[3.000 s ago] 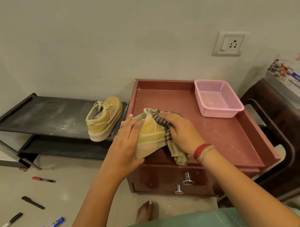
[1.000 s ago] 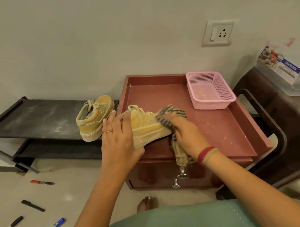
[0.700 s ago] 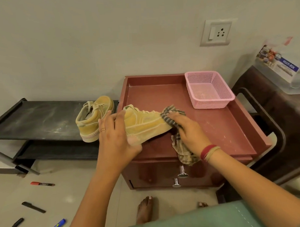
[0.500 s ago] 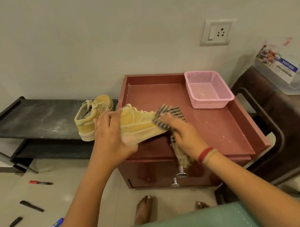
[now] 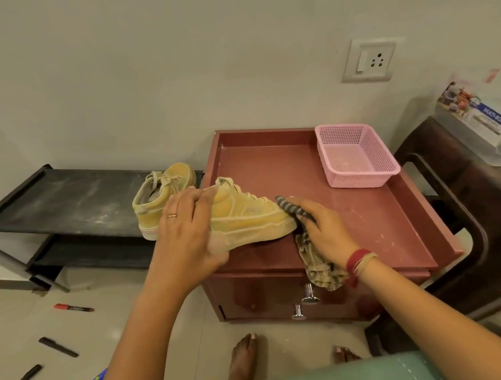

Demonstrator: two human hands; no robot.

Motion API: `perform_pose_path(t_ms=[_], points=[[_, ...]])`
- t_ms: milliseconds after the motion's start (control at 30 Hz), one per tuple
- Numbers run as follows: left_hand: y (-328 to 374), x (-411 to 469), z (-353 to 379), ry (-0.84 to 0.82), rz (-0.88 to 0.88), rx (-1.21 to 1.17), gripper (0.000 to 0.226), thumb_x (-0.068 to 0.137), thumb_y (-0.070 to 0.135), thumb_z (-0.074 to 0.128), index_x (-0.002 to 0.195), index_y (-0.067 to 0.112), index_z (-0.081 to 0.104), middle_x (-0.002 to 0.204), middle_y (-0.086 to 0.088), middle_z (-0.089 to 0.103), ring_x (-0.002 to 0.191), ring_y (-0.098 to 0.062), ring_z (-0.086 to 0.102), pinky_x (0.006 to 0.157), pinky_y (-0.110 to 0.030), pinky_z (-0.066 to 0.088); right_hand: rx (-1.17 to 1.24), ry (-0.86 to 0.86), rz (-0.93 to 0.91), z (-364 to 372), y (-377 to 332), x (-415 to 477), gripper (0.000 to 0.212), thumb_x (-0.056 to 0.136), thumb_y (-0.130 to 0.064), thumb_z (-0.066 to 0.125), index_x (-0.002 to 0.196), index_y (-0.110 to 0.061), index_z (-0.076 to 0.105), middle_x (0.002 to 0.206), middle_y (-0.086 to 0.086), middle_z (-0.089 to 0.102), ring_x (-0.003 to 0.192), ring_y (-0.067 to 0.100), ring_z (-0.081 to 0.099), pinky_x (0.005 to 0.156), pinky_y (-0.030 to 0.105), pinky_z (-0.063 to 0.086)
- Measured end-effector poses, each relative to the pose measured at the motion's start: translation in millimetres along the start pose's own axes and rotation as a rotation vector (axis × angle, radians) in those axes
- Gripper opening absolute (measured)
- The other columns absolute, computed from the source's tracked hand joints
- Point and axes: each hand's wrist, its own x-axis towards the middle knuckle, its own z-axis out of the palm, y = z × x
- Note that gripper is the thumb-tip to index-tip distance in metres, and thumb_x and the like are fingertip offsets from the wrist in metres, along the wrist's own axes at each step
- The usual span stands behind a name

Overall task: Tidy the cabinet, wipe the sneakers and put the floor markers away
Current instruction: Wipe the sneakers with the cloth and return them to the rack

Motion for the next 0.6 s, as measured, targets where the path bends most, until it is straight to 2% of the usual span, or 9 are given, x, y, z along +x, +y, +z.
perform_pose_path(t_ms=[67, 133, 167, 267, 333, 467, 533, 600], points=[[0, 0, 1, -0.023, -0.051, 0.028, 0.097, 0.052, 0.029, 0.088, 0.135, 0.008, 0.043, 0.128, -0.013, 0.046, 0.131, -0.035, 0.035, 0.112, -0.045, 0.022, 0.174, 0.072, 0.102, 1, -6, 2, 0.037, 0.093, 0.002, 0.043, 0.124, -0.014, 0.056, 0.111, -0.003, 0.06, 0.101, 0.008, 0.054, 0.076, -0.003, 0.036], [10, 1, 4, -0.036, -0.092, 0.099, 0.1, 0.045, 0.026, 0.088, 0.133, 0.007, 0.044, 0.128, -0.015, 0.046, 0.137, -0.04, 0.029, 0.114, -0.047, 0.012, 0.298, 0.152, 0.172, 0, -16, 2, 0.036, 0.094, 0.002, 0.043, 0.124, -0.013, 0.056, 0.108, -0.007, 0.058, 0.104, 0.011, 0.055, 0.075, -0.003, 0.037], [13, 0, 3, -0.033, -0.109, 0.133, 0.101, 0.041, 0.023, 0.088, 0.131, 0.005, 0.046, 0.127, -0.017, 0.047, 0.138, -0.042, 0.027, 0.114, -0.048, 0.01, 0.298, 0.148, 0.146, 3, -23, 0, 0.036, 0.093, 0.003, 0.043, 0.123, -0.013, 0.056, 0.109, -0.009, 0.058, 0.107, 0.01, 0.054, 0.077, -0.003, 0.036], [19, 0, 6, -0.009, -0.086, 0.153, 0.103, 0.039, 0.02, 0.087, 0.131, 0.005, 0.045, 0.12, -0.018, 0.048, 0.135, -0.044, 0.031, 0.113, -0.053, 0.011, 0.122, 0.037, -0.073, 10, -38, -20, 0.044, 0.089, 0.007, 0.045, 0.123, -0.017, 0.058, 0.123, -0.012, 0.054, 0.118, 0.001, 0.045, 0.098, 0.004, 0.03], [13, 0, 7, 0.01, -0.048, 0.152, 0.103, 0.042, 0.024, 0.087, 0.134, 0.006, 0.044, 0.115, -0.017, 0.049, 0.127, -0.042, 0.039, 0.113, -0.056, 0.015, -0.049, -0.034, -0.175, 16, -30, -25, 0.051, 0.085, 0.008, 0.044, 0.126, -0.019, 0.057, 0.134, -0.006, 0.05, 0.127, 0.004, 0.041, 0.107, 0.013, 0.026], [11, -4, 15, 0.043, 0.036, 0.118, 0.092, 0.047, 0.024, 0.085, 0.13, 0.005, 0.051, 0.102, -0.012, 0.051, 0.107, -0.036, 0.05, 0.111, -0.058, 0.025, -0.03, 0.05, 0.09, 5, -7, -11, 0.046, 0.089, 0.007, 0.043, 0.128, -0.015, 0.056, 0.131, 0.004, 0.055, 0.124, 0.017, 0.048, 0.095, 0.005, 0.024], [10, -5, 20, 0.062, 0.074, 0.101, 0.091, 0.047, 0.021, 0.084, 0.13, 0.005, 0.051, 0.1, -0.012, 0.051, 0.106, -0.035, 0.05, 0.108, -0.058, 0.029, -0.034, 0.016, 0.08, 4, -10, -13, 0.043, 0.09, 0.005, 0.045, 0.128, -0.013, 0.055, 0.13, 0.004, 0.056, 0.122, 0.012, 0.047, 0.095, 0.003, 0.023], [5, -4, 21, 0.07, 0.089, 0.073, 0.092, 0.047, 0.02, 0.085, 0.131, 0.005, 0.051, 0.102, -0.012, 0.051, 0.108, -0.035, 0.049, 0.106, -0.058, 0.031, -0.039, -0.041, -0.028, 7, -17, -19, 0.046, 0.089, 0.005, 0.045, 0.128, -0.015, 0.055, 0.131, 0.0, 0.054, 0.12, 0.003, 0.042, 0.1, 0.005, 0.022]])
